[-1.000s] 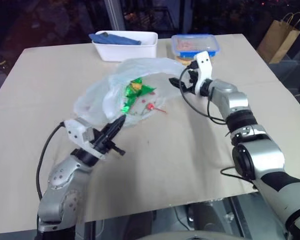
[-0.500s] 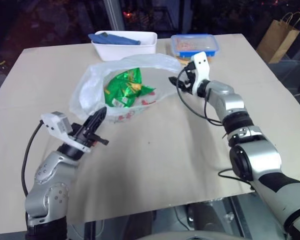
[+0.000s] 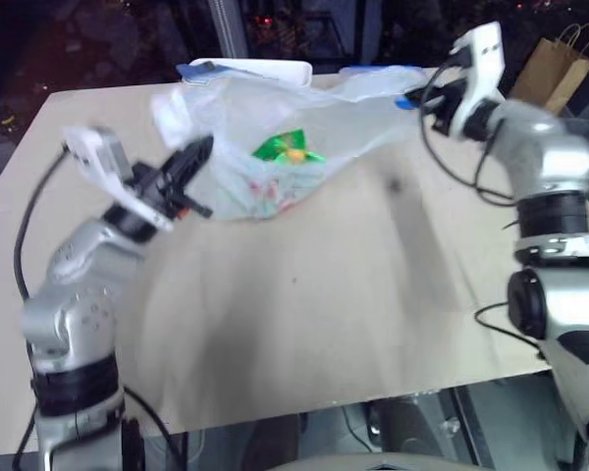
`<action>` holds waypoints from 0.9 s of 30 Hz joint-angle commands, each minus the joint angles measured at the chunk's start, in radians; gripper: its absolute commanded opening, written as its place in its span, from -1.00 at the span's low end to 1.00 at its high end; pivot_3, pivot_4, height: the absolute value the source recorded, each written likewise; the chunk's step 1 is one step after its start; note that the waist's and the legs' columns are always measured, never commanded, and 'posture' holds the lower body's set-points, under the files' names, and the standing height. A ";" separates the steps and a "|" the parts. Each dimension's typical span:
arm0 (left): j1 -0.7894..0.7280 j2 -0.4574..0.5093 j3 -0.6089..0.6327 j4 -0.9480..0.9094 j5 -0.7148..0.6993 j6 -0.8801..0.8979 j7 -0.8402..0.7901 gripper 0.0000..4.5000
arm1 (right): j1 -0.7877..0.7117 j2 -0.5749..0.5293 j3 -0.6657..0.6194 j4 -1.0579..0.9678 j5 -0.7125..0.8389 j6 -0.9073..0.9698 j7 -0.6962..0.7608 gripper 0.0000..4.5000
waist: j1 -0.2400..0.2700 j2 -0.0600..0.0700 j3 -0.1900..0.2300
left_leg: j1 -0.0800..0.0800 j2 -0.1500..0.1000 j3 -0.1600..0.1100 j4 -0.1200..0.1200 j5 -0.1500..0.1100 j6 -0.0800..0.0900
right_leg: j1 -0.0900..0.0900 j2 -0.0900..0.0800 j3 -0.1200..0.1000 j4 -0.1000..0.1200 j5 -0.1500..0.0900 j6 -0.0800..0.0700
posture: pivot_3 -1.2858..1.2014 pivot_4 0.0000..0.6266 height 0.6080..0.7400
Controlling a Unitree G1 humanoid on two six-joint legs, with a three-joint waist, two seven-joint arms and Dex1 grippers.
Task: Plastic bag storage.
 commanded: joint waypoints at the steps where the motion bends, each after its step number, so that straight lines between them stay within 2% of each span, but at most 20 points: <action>1: -0.163 0.038 0.032 0.097 -0.020 -0.001 -0.011 -1.00 | -0.073 -0.081 -0.062 -0.107 0.082 0.113 0.032 -0.95 | -0.006 0.000 0.000 | 0.000 0.000 0.001 0.000 0.000 0.000 | 0.000 0.000 0.000 -0.001 0.000 0.000 | 0.03 -0.52 1.00; 7: -0.314 0.034 0.047 0.256 0.015 -0.056 -0.035 -1.00 | -0.167 -0.124 -0.129 -0.070 0.098 0.113 -0.051 -0.95 | -0.010 0.000 0.000 | 0.002 0.000 0.003 -0.002 0.000 0.000 | -0.001 0.001 0.004 -0.001 0.000 0.000 | 0.03 -0.52 1.00; 10: -0.255 0.005 0.013 0.298 0.059 -0.079 -0.068 -1.00 | -0.152 -0.141 -0.104 -0.071 0.063 0.096 -0.078 -0.95 | -0.006 0.000 0.000 | 0.001 0.000 0.004 -0.002 0.000 0.000 | -0.001 0.000 0.004 -0.001 0.000 0.000 | 0.03 -0.52 1.00; 12: -0.201 -0.009 -0.012 0.296 0.090 -0.084 -0.086 -1.00 | -0.113 -0.148 -0.071 -0.090 0.046 0.100 -0.072 -0.72 | -0.005 0.000 0.000 | 0.001 0.000 0.005 -0.002 0.000 -0.001 | -0.001 0.000 0.004 -0.001 0.000 0.000 | 0.03 -0.52 1.00; 14: -0.158 -0.022 -0.019 0.292 0.111 -0.090 -0.093 -1.00 | -0.073 -0.160 -0.043 -0.124 0.049 0.119 -0.041 -0.36 | -0.005 0.000 0.000 | 0.001 0.000 0.006 -0.002 0.001 -0.003 | -0.001 0.000 0.005 -0.002 0.000 0.000 | 0.03 -0.52 1.00; 15: -0.139 -0.027 -0.018 0.290 0.123 -0.098 -0.096 -0.82 | -0.049 -0.171 -0.031 -0.154 0.062 0.137 -0.009 -0.12 | -0.005 0.000 0.000 | 0.000 0.000 0.005 -0.002 0.002 -0.003 | -0.001 0.000 0.005 -0.002 0.000 0.000 | 0.03 -0.52 1.00; 16: -0.115 -0.029 -0.014 0.282 0.125 -0.099 -0.106 -0.77 | -0.015 -0.189 -0.019 -0.199 0.088 0.159 0.041 0.00 | -0.004 0.000 0.000 | 0.000 0.000 0.005 -0.002 0.001 -0.003 | -0.002 0.000 0.005 -0.002 0.000 0.000 | 0.03 -0.52 1.00; 17: -0.094 -0.028 -0.012 0.276 0.129 -0.100 -0.118 -0.65 | 0.018 -0.209 -0.006 -0.239 0.104 0.172 0.087 0.25 | -0.004 0.000 0.000 | -0.001 0.000 0.005 -0.002 0.002 -0.003 | -0.003 0.000 0.005 -0.001 0.000 0.000 | 0.03 -0.52 1.00; 20: -0.035 -0.015 0.012 0.240 0.124 -0.081 -0.119 -0.04 | 0.142 -0.291 0.016 -0.367 0.160 0.212 0.215 0.87 | -0.002 0.000 0.000 | -0.005 0.000 0.003 -0.002 0.002 -0.003 | -0.005 0.000 0.003 -0.002 0.000 0.000 | 0.03 -0.52 1.00; 21: -0.011 -0.007 0.023 0.228 0.125 -0.078 -0.120 0.14 | 0.182 -0.320 0.022 -0.410 0.180 0.227 0.248 0.99 | -0.002 0.000 0.000 | -0.007 0.000 0.002 -0.001 0.002 -0.003 | -0.006 -0.001 0.002 -0.002 0.000 0.000 | 0.03 -0.52 1.00; 23: 0.025 0.005 0.043 0.210 0.113 -0.068 -0.132 0.53 | 0.234 -0.362 0.024 -0.467 0.222 0.266 0.296 1.00 | -0.003 0.000 0.000 | -0.014 0.000 0.001 0.001 0.002 -0.004 | -0.013 -0.002 0.001 -0.001 0.000 0.001 | 0.03 -0.52 1.00; 25: 0.066 0.021 0.068 0.182 0.079 -0.036 -0.153 0.99 | 0.277 -0.397 0.008 -0.511 0.271 0.302 0.338 1.00 | -0.004 0.000 0.000 | -0.014 -0.001 0.003 0.001 0.002 -0.004 | -0.014 -0.002 0.002 0.000 0.000 0.001 | 0.03 -0.52 1.00; 27: 0.131 0.046 0.108 0.164 0.048 -0.002 -0.187 0.99 | 0.313 -0.438 -0.053 -0.534 0.357 0.358 0.395 1.00 | -0.003 0.000 0.000 | -0.013 0.000 0.002 0.002 0.002 -0.003 | -0.014 -0.002 0.002 0.001 0.000 0.001 | 0.03 -0.52 1.00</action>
